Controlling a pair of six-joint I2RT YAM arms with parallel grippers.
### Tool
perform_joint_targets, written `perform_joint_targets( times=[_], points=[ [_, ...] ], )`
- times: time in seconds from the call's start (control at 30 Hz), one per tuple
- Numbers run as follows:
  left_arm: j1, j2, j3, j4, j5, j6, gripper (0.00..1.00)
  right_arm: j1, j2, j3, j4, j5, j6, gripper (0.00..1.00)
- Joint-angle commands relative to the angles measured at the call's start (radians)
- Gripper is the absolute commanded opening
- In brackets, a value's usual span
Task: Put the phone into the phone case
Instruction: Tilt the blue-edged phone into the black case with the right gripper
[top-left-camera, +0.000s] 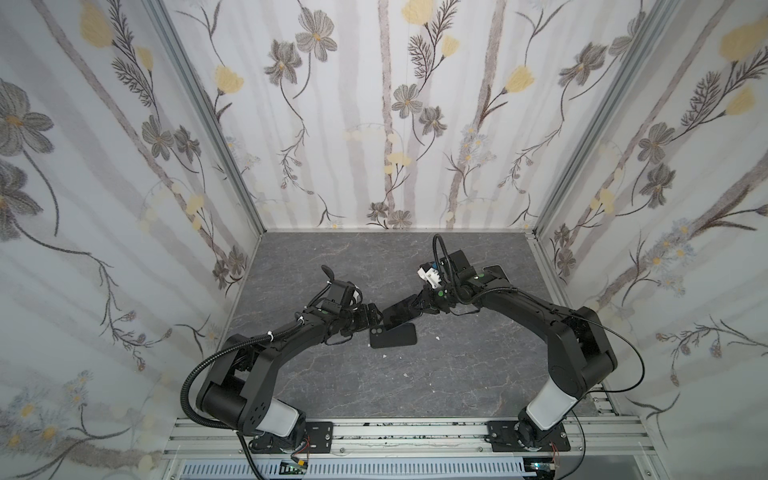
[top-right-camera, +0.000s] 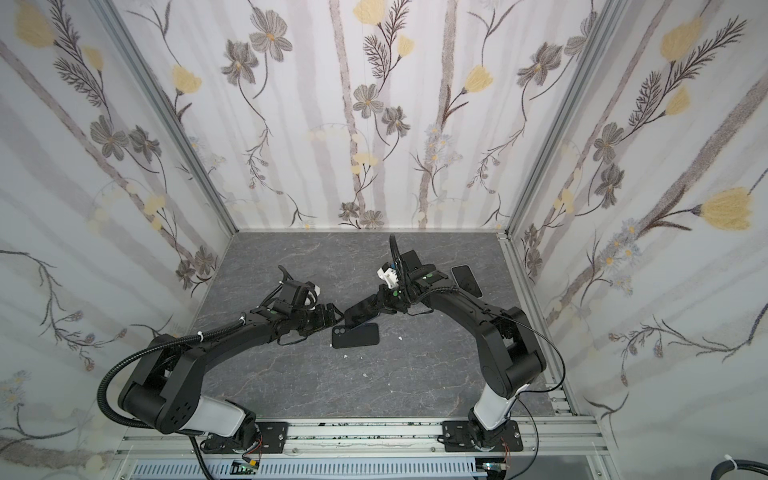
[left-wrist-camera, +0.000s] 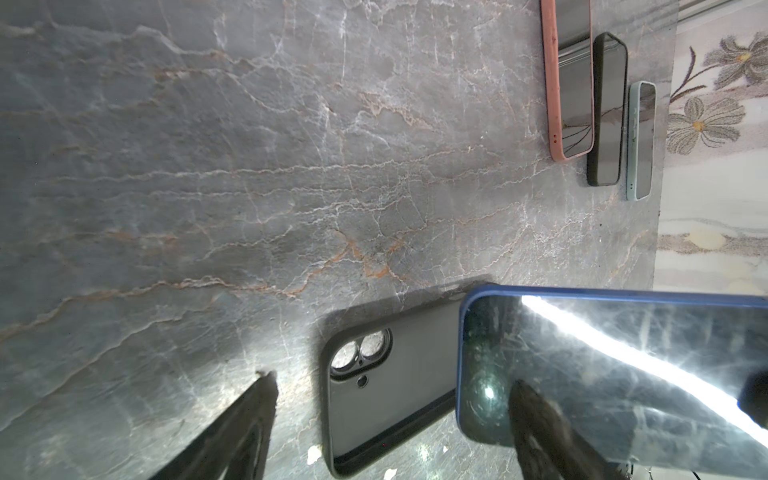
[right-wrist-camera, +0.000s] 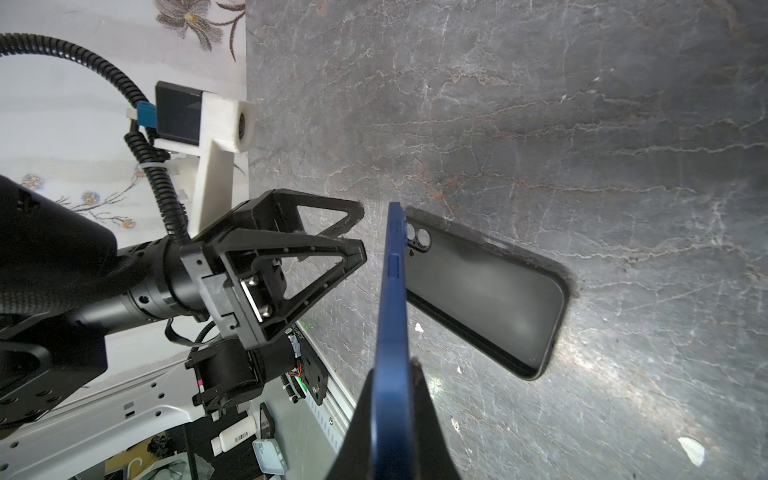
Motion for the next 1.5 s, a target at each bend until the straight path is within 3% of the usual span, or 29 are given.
perform_joint_targets(
  times=[0.0, 0.53, 1.3, 1.47],
  points=[
    [-0.002, 0.012, -0.002, 0.033, 0.005, -0.025, 0.86, 0.001, 0.012, 0.011, -0.008, -0.053, -0.003, 0.0],
    [-0.016, -0.007, -0.102, 0.14, 0.003, -0.142, 0.86, 0.063, 0.042, -0.127, 0.265, -0.106, 0.174, 0.0],
    [-0.06, 0.018, -0.186, 0.278, 0.079, -0.274, 0.85, 0.062, 0.104, -0.307, 0.465, -0.083, 0.208, 0.0],
    [-0.066, 0.011, -0.187, 0.278, 0.08, -0.29, 0.85, 0.062, 0.096, -0.33, 0.465, -0.026, 0.205, 0.0]
  ],
)
